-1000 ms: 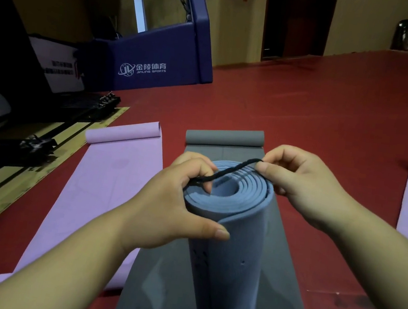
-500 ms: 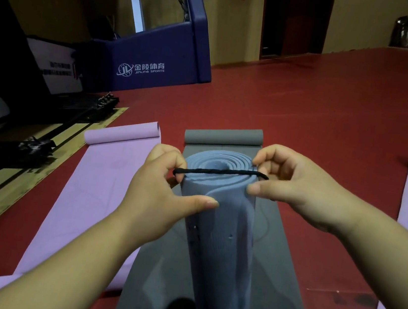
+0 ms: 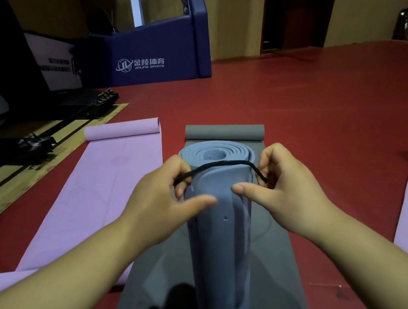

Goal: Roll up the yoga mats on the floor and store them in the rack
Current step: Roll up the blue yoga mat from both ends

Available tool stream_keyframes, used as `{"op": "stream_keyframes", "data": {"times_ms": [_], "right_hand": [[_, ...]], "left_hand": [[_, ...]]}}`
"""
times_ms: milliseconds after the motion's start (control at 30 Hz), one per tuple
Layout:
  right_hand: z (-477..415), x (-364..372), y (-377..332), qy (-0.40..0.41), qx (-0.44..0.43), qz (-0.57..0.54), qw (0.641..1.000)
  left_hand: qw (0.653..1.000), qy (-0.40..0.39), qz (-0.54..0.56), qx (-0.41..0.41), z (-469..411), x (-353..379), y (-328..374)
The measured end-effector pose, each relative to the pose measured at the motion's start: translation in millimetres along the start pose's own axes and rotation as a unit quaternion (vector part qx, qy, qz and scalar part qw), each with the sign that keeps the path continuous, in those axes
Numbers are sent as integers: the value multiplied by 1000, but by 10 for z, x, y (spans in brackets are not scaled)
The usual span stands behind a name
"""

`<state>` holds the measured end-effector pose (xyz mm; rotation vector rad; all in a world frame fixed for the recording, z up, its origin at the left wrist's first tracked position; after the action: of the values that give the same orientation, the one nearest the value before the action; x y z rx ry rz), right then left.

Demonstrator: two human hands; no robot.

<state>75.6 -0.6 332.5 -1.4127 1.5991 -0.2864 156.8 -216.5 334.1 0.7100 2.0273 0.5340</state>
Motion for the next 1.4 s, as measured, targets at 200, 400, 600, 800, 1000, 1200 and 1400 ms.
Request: {"op": "stream_keyframes", "data": {"times_ms": [200,400,600,800,1000,1200,1400], "right_hand": [[-33,22,-41,17,-36,-22,999],[-4,150,87,-83,-49,16,995],[105,392,259,-175,-56,91,979],[144,410,586,-198,16,66,978],[411,656,924,-240,84,78,964],[723,866,1211,-307,157,56,937],[730,919,1255,-273,197,2,942]], "left_hand": [[998,1,-59,31,44,94,-22],[997,29,-60,27,17,126,-112],[1000,-19,-22,12,-26,146,-306],[986,-158,-44,-13,208,427,-606],[974,-206,-68,-60,435,656,-931],[965,-229,-35,-125,738,826,-1231],[958,-238,7,-160,860,967,-1239]]}}
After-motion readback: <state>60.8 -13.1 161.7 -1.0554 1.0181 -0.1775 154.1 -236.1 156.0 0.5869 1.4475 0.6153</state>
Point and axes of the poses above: each hand's wrist, its own z-axis away from the middle knuckle, its own x-axis out of the palm, y = z × x, the point moved 5 cm from there along -z, towards the middle knuckle, and after that the axes turned 3 degrees about -x, right-handed, at the moved point
